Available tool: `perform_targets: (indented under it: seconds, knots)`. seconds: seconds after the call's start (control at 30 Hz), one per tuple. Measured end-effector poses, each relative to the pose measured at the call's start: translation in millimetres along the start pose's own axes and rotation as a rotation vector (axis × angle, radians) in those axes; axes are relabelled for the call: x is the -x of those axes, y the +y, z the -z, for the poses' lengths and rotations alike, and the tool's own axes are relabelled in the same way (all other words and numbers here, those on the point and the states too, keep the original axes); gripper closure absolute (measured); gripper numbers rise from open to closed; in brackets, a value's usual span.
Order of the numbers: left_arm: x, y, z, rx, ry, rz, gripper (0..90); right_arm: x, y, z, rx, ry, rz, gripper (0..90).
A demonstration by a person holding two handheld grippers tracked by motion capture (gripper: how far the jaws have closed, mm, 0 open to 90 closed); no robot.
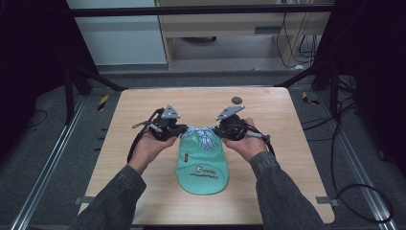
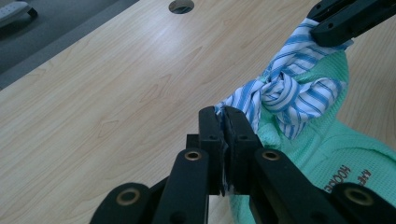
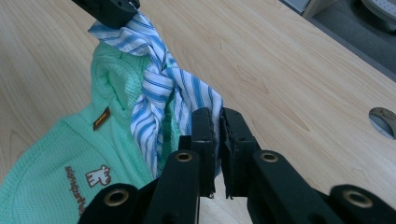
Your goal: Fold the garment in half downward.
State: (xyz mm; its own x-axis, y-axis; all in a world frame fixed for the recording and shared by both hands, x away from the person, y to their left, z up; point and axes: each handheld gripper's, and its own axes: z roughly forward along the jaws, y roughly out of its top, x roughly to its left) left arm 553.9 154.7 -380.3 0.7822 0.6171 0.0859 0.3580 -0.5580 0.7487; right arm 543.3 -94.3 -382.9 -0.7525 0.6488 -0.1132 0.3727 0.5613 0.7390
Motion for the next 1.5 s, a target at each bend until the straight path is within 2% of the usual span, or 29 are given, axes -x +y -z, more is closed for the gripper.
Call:
perform_targets:
  seconds: [0.67, 1.0, 1.17, 1.27, 1.4, 1.5]
  knots:
    - [-7.8, 8.9, 12.4, 0.024, 0.023, -0.008, 86.9, 1.2, 17.2, 2.8, 0.009, -0.012, 0.037, 84.6]
    - [-9.6, 10.9, 7.5, 0.016, 0.029, -0.009, 86.9, 3.1, 14.6, -1.5, 0.009, -0.015, 0.035, 84.6]
    - [-9.9, 16.6, 8.6, 0.037, 0.037, 0.0, 86.9, 8.0, 18.4, 2.7, 0.03, -0.026, 0.012, 84.6]
    - [-9.8, 15.7, 5.9, 0.023, 0.036, -0.008, 86.9, 5.3, 13.7, -0.7, 0.008, -0.022, 0.028, 84.5]
    - [-14.4, 19.1, 5.4, 0.058, 0.046, 0.025, 86.8, 9.8, 15.9, -0.9, 0.022, -0.024, 0.012, 84.5]
    - [-13.9, 21.8, 2.6, 0.05, 0.057, 0.004, 86.8, 13.4, 20.7, -1.3, 0.019, -0.039, 0.018, 84.5]
